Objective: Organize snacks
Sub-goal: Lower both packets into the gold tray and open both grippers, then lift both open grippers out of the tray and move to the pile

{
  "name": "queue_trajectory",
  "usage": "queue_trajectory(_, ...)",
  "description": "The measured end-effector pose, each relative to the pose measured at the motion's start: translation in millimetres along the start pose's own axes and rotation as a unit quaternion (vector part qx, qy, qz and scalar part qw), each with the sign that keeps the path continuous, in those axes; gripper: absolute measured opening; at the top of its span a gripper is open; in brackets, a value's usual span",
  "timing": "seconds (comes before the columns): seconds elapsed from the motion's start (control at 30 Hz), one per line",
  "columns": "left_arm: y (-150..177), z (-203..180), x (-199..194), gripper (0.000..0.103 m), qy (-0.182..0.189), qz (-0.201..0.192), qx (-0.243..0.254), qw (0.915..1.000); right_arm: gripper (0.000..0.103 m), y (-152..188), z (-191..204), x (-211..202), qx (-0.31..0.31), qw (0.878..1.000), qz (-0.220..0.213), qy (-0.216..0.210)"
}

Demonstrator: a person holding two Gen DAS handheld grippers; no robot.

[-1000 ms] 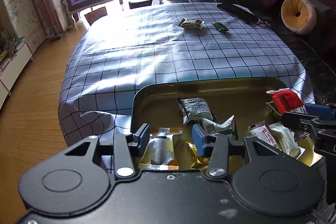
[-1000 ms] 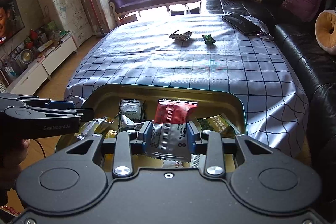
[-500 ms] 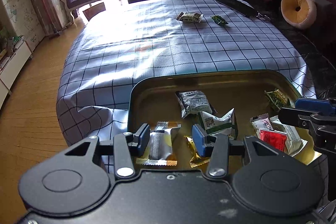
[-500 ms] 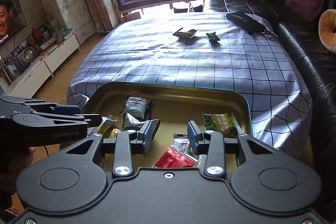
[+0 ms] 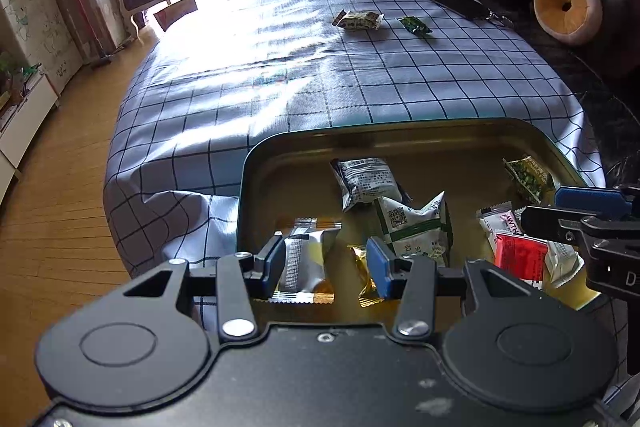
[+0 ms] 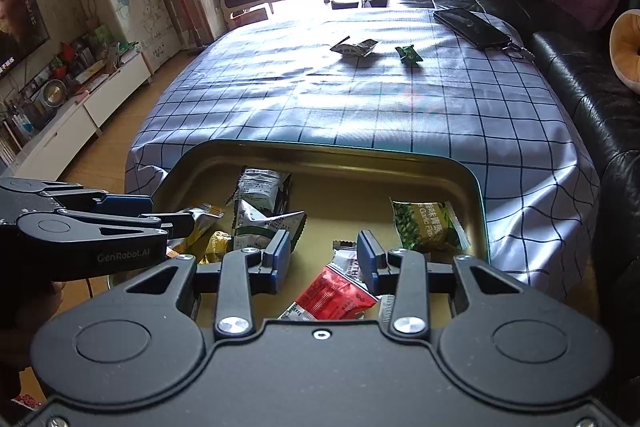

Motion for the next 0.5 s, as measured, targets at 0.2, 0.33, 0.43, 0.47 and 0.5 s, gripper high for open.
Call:
queue_trajectory(0.2,3.1,-1.7,4.0,0.047,-0.002,0.016,0.006,0.9999,0.048,1.8,-0.9,3.3,0.000,1.000,0.010,0.005)
queue_trajectory(0.33,5.7,-1.1,6.9,0.047,0.006,0.038,0.016,0.9991,0.048,2.3,-2.5,6.9,-0.003,1.000,0.023,0.010)
queue_trajectory(0.43,6.3,1.3,10.6,0.047,0.025,0.058,0.014,0.9979,0.048,3.1,-3.6,10.3,-0.012,0.999,0.037,0.015)
queue_trajectory(0.47,6.1,2.4,12.0,0.047,0.030,0.064,0.011,0.9975,0.048,3.3,-4.1,11.5,-0.014,0.999,0.042,0.017)
queue_trajectory(0.5,5.9,3.2,13.8,0.047,0.034,0.072,0.008,0.9968,0.048,3.6,-4.6,12.9,-0.016,0.999,0.048,0.019)
Point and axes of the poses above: each gripper's, at about its wrist camera, not at the fingertips, and x roughly the way its jaws point, z to its left, y to its underside, the point moved 3 cm from there along x, roughly the way its jaws point, and after that the axes turned 7 degrees about x, right-handed, at the moved point
